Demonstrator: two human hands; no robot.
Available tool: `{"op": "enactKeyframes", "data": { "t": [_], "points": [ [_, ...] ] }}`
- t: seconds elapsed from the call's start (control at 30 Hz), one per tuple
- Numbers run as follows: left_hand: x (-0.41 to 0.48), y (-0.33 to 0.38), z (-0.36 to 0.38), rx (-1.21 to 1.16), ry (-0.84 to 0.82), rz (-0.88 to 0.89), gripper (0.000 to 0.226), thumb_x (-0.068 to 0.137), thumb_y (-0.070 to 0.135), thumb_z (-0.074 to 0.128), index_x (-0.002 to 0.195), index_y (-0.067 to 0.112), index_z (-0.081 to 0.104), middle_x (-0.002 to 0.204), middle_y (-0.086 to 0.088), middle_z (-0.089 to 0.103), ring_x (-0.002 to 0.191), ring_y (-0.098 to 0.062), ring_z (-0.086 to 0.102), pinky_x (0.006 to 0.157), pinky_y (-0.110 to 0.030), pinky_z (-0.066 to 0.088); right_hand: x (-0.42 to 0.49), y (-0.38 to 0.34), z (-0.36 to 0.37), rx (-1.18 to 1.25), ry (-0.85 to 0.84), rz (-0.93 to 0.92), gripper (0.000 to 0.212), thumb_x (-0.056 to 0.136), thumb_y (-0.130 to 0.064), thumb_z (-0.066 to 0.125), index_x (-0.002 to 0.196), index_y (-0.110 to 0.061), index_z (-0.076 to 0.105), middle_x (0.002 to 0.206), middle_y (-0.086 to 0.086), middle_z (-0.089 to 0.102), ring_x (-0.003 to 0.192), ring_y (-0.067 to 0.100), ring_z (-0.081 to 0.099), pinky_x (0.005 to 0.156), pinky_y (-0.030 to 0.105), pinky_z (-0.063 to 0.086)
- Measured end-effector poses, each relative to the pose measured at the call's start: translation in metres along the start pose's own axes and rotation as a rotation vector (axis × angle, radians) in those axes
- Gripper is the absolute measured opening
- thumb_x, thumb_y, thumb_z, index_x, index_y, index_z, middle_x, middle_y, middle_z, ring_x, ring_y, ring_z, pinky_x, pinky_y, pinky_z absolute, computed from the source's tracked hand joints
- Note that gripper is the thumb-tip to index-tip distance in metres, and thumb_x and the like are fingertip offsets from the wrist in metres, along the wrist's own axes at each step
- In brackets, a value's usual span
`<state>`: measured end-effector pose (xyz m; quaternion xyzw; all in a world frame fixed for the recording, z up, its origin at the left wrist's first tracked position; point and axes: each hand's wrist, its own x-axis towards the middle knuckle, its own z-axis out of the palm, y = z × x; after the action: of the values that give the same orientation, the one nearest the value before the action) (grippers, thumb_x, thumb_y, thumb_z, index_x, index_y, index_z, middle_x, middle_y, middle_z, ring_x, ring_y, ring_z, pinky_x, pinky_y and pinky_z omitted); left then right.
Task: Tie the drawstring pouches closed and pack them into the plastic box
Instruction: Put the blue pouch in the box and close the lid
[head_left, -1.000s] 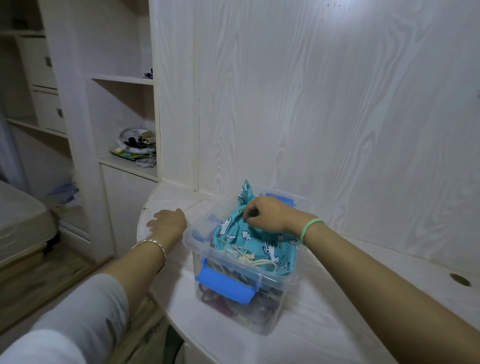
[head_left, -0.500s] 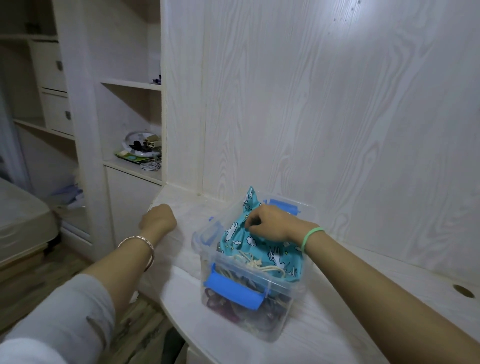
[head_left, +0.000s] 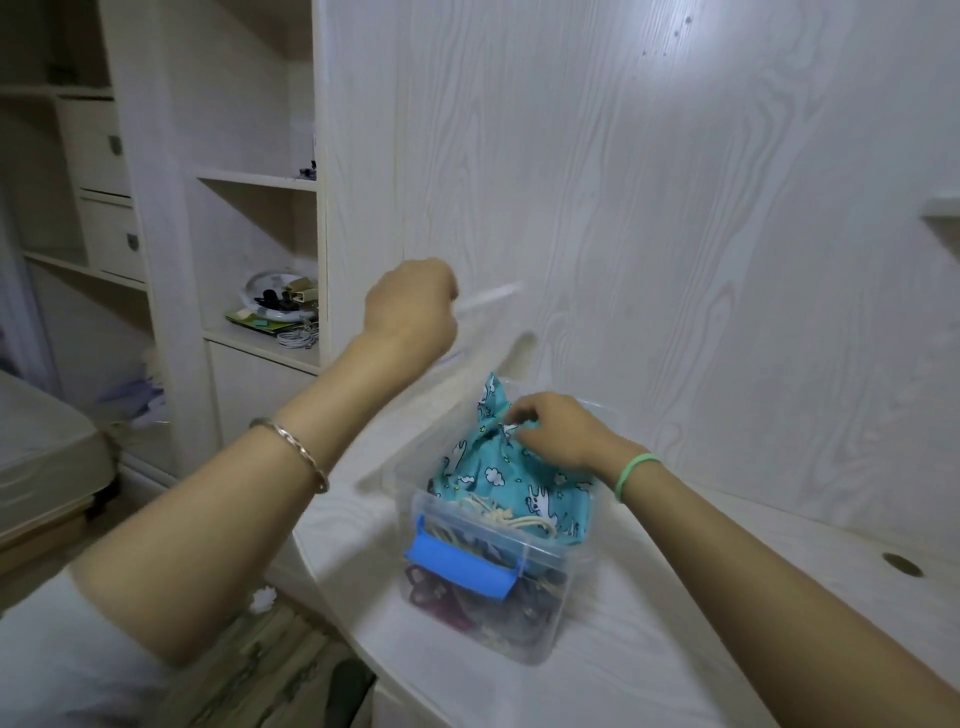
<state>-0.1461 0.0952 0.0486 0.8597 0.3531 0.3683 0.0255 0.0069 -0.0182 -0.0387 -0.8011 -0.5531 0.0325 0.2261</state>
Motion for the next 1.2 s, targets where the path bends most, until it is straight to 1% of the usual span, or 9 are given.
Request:
{"op": "enactKeyframes", "data": {
  "t": [0.17,0.27,0.33,0.43,0.53,0.7,0.9,1.1,1.2],
  "points": [
    [-0.065,0.08,-0.018,0.302,-0.003,0.268,0.028,0.071,-0.015,0.054,0.083,0.011,0.051,0.081,-0.006,0.054,0.08,-0.025,0.042,0.054,-0.031,0.028,-0.012,0.028,-0.009,0.3,0.636,0.26,0.033,0.081,0.005,0.039,0.097,-0.018,0.057,0.111,0.006,0.06,0.099,0.025,0.057,0.091,0.043,0.048],
    [-0.102,0.098,-0.003,0.382,-0.047,0.328,0.038,0.029,-0.007,0.055,0.052,0.019,0.039,0.047,0.003,0.045,0.057,-0.018,0.045,0.048,-0.023,0.0,-0.021,0.048,-0.014,0.505,0.774,0.417,0.032,0.084,0.005,0.036,0.103,-0.016,0.05,0.114,0.004,0.054,0.105,0.026,0.053,0.097,0.044,0.044],
    [-0.111,0.105,0.019,0.35,-0.026,0.399,0.035,0.024,-0.004,0.046,0.041,0.018,0.025,0.036,0.005,0.042,0.045,-0.016,0.046,0.049,-0.019,0.007,-0.025,0.061,-0.016,0.582,0.809,0.474,0.031,0.087,0.0,0.035,0.109,-0.016,0.05,0.119,0.006,0.054,0.11,0.027,0.052,0.1,0.046,0.042],
    [-0.129,0.127,0.031,0.322,-0.173,0.413,0.025,0.053,-0.008,0.064,0.066,0.012,0.056,0.071,-0.006,0.063,0.081,-0.024,0.055,0.06,-0.029,0.028,-0.029,0.074,-0.019,0.671,0.804,0.452,0.023,0.094,-0.011,0.036,0.112,-0.016,0.05,0.118,0.006,0.055,0.109,0.026,0.053,0.095,0.039,0.043],
    [-0.133,0.135,0.043,0.375,-0.21,0.362,0.025,0.084,-0.008,0.051,0.103,0.004,0.06,0.103,-0.012,0.063,0.107,-0.03,0.048,0.069,-0.035,0.03,-0.031,0.077,-0.017,0.733,0.627,0.341,0.033,0.1,-0.029,0.042,0.129,-0.015,0.049,0.134,0.003,0.052,0.117,0.02,0.05,0.095,0.03,0.037],
    [-0.136,0.133,0.045,0.383,-0.257,0.328,0.025,0.088,0.001,0.055,0.112,0.004,0.058,0.107,-0.01,0.062,0.112,-0.028,0.047,0.071,-0.034,0.03,-0.029,0.077,-0.003,0.723,0.35,0.277,0.057,0.1,-0.035,0.045,0.152,-0.017,0.028,0.158,-0.002,0.029,0.144,0.016,0.029,0.113,0.03,0.022],
    [-0.146,0.137,0.043,0.341,-0.287,0.289,0.024,0.089,-0.004,0.049,0.111,0.002,0.056,0.106,-0.013,0.059,0.107,-0.028,0.047,0.071,-0.034,0.032,-0.026,0.072,-0.003,0.722,0.387,0.267,0.048,0.096,-0.027,0.05,0.141,-0.017,0.039,0.137,0.0,0.044,0.116,0.009,0.04,0.094,0.025,0.029],
    [-0.153,0.142,0.042,0.289,-0.328,0.262,0.024,0.089,-0.006,0.051,0.112,0.002,0.055,0.109,-0.014,0.056,0.108,-0.028,0.046,0.071,-0.035,0.031,-0.024,0.07,-0.003,0.739,0.438,0.328,0.053,0.092,-0.028,0.047,0.142,-0.014,0.04,0.132,0.0,0.048,0.121,0.017,0.047,0.103,0.032,0.037],
    [-0.156,0.143,0.043,0.242,-0.372,0.236,0.026,0.089,-0.006,0.051,0.113,0.001,0.054,0.111,-0.014,0.054,0.109,-0.029,0.044,0.07,-0.035,0.031,-0.021,0.067,-0.004,0.736,0.446,0.332,0.045,0.079,-0.036,0.053,0.12,-0.018,0.056,0.116,-0.001,0.055,0.108,0.017,0.053,0.095,0.034,0.043]
  ]
}}
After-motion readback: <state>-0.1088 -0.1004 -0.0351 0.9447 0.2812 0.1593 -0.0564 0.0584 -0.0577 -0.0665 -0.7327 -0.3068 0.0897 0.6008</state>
